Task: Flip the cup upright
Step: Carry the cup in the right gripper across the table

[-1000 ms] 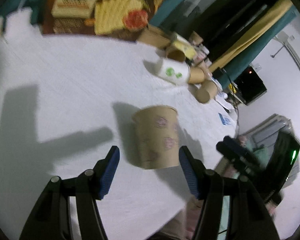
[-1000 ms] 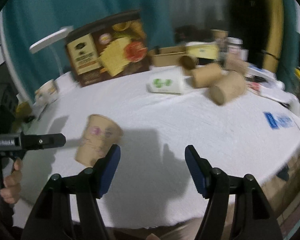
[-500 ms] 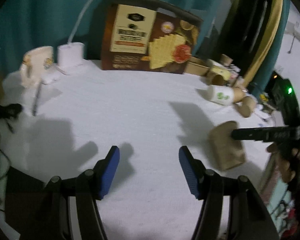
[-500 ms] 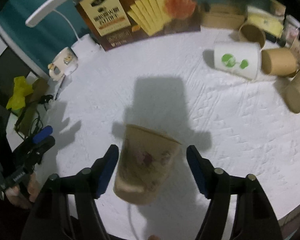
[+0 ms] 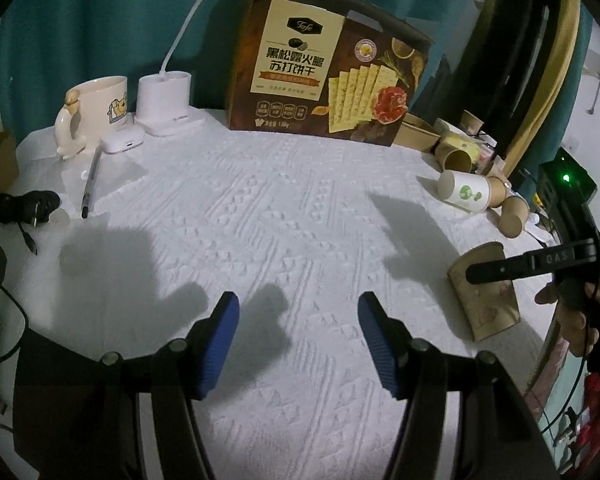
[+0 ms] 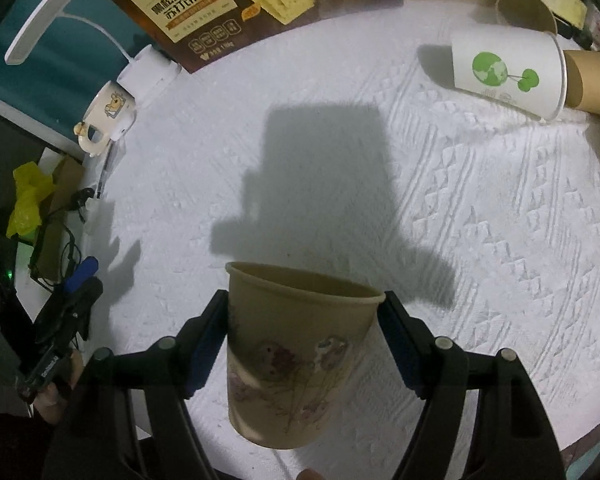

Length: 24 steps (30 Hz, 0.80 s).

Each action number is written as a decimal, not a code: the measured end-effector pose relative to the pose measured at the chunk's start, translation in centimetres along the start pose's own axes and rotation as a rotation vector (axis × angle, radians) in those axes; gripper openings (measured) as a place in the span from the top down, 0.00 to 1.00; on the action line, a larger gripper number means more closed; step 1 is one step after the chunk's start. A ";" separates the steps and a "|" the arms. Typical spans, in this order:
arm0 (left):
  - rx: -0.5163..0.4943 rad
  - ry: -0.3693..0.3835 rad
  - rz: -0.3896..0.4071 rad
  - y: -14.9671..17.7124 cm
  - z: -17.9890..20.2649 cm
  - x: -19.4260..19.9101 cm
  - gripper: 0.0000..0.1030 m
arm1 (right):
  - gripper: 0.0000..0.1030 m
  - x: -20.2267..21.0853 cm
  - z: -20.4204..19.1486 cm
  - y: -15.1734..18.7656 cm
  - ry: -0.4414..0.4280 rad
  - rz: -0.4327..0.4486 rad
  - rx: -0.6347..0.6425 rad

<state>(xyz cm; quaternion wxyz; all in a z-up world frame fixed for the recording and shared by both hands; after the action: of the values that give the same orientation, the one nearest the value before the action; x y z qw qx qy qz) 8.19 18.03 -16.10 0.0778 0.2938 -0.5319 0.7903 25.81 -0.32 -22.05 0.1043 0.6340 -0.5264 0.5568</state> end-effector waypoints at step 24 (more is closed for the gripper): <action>0.029 0.053 -0.043 0.6 1.7 0.5 0.34 | 0.38 0.6 -0.3 -1.5 -0.029 0.053 -0.005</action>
<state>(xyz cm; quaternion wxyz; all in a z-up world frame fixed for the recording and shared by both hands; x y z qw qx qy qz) 8.21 16.23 -15.86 0.1044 0.2850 -0.5116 0.8038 26.73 0.27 -20.78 0.0833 0.6278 -0.5457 0.5488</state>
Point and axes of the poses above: each gripper's, at about its wrist camera, not at the fingertips, and x roughly against the way its jaws point, z to its right, y to its underside, the point moved 6 cm from there along -x, roughly the way its jaws point, and after that the axes turned 13 degrees about z, right-handed, at the moved point
